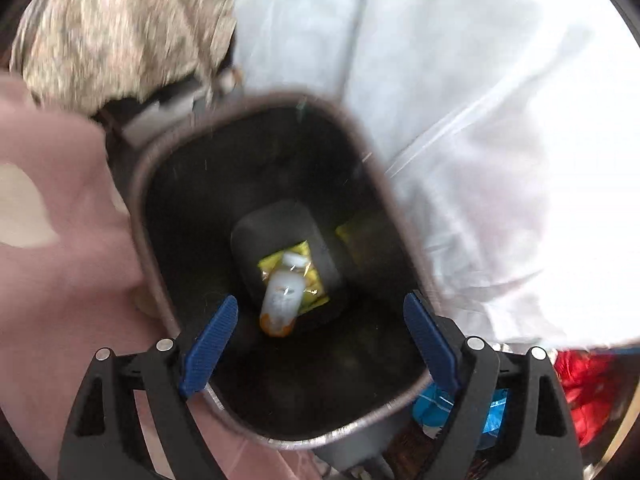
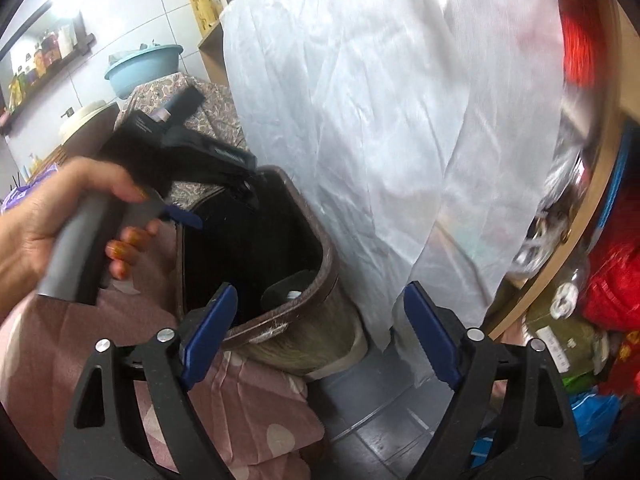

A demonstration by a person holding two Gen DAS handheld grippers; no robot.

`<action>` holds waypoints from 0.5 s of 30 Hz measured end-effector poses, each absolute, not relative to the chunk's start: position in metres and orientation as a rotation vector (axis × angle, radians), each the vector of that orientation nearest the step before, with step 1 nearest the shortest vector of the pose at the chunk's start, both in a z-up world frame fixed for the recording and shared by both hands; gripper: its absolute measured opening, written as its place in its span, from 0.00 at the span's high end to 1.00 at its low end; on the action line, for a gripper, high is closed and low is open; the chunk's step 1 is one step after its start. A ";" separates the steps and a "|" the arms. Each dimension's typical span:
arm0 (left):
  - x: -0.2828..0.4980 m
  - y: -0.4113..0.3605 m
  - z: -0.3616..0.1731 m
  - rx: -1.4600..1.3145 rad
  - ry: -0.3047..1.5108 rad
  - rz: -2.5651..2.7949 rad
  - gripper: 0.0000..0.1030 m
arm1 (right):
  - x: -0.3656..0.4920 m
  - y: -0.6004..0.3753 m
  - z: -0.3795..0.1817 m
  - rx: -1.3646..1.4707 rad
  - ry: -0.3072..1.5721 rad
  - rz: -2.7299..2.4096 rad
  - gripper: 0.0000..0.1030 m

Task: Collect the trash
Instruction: 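Grasp the white tissue with the left tool while the right tool grasps the yellow foam net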

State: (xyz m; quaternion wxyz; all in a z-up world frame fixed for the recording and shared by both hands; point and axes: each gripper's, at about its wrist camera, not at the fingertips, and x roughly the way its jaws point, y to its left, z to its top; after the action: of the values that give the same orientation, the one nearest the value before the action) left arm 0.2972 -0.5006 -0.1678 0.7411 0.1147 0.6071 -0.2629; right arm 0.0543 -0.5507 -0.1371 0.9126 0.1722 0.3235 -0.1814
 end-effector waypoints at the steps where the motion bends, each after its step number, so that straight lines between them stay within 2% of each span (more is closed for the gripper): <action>1: 0.288 -0.497 -0.149 0.253 1.292 -0.621 0.19 | 0.053 -0.550 -0.132 0.339 0.661 -0.387 0.16; 4: 0.262 -0.482 -0.100 0.226 1.196 -0.727 0.18 | 0.048 -0.550 -0.121 0.329 0.653 -0.402 0.13; 9: 0.210 -0.414 -0.019 0.178 0.954 -0.794 0.06 | 0.050 -0.532 -0.102 0.360 0.622 -0.303 0.12; 12: 0.193 -0.352 -0.001 0.170 0.860 -0.767 0.05 | 0.063 -0.505 -0.090 0.337 0.616 -0.196 0.12; 15: 0.190 -0.290 -0.004 0.167 0.824 -0.695 0.05 | 0.079 -0.471 -0.080 0.310 0.617 -0.080 0.11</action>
State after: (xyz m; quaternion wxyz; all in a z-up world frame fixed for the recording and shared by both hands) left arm 0.1899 -0.2903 -0.0042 0.8549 0.0793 0.3918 -0.3306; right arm 0.0787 -0.4712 -0.0796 0.9402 0.1518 0.3025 -0.0390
